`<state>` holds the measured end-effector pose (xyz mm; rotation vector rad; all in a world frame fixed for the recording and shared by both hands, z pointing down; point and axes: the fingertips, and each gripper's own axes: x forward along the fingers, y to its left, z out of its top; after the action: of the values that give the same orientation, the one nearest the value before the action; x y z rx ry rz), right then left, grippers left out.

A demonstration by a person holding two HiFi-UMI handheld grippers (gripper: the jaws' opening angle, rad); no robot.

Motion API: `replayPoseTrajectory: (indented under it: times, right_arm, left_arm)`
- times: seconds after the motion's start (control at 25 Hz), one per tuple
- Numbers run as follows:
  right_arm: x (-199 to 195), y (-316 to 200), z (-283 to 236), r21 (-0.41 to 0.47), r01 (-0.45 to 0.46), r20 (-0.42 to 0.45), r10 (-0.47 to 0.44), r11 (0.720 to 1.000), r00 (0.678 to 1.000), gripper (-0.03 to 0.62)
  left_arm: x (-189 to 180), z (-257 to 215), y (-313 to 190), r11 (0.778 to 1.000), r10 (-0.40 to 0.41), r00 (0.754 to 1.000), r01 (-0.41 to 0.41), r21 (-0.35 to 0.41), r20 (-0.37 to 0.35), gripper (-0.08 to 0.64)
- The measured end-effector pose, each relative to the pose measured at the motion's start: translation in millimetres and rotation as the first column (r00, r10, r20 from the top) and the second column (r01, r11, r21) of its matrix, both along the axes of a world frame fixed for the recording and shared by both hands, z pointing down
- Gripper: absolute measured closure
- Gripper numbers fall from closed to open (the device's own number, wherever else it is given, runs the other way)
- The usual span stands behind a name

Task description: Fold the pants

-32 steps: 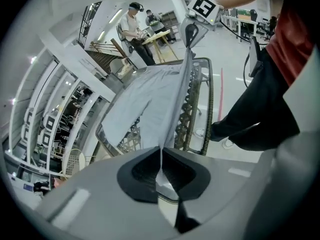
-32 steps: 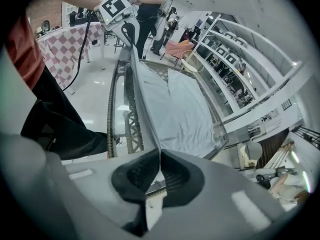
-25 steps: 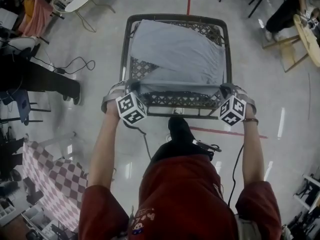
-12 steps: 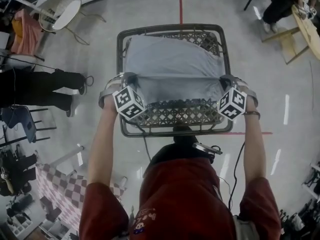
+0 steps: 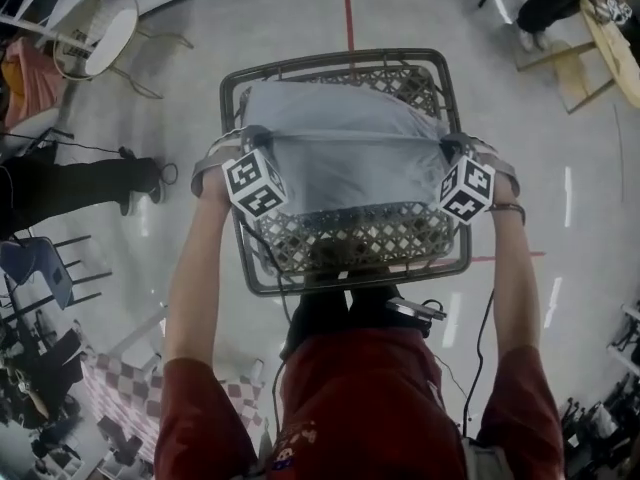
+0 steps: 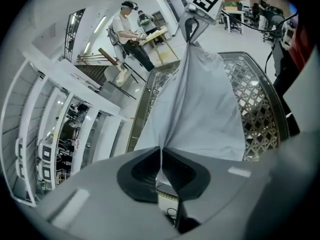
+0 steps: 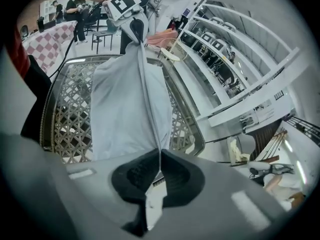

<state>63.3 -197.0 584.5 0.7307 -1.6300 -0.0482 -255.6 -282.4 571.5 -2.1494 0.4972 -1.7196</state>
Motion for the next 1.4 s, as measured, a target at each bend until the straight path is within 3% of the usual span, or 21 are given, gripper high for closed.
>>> replayPoseTrajectory:
  times: [0.52,1.12,1.4]
  right_arm:
    - [22.4,-50.9,41.6,-0.063,-0.101,-0.019,0.100,0.993,0.995,0.583]
    - [29.7,-89.6,101.1,-0.148,-0.141,-0.040,0.136,0.979,0.990,0.581]
    - [33.4,-90.3,126.9,-0.164,-0.150,-0.073,0.140,0.975,0.987,0.566]
  left_arm:
    - [31.1,37.4,-84.0,0.992,0.125,0.991,-0.123,-0.027,0.051,0.540]
    - [40.0,107.8,-131.2,0.985,0.144,0.986,-0.134,-0.112,0.085,0.537]
    - [36.0,130.2,-140.0,0.987,0.148,0.980,-0.137,-0.089,0.130,0.499]
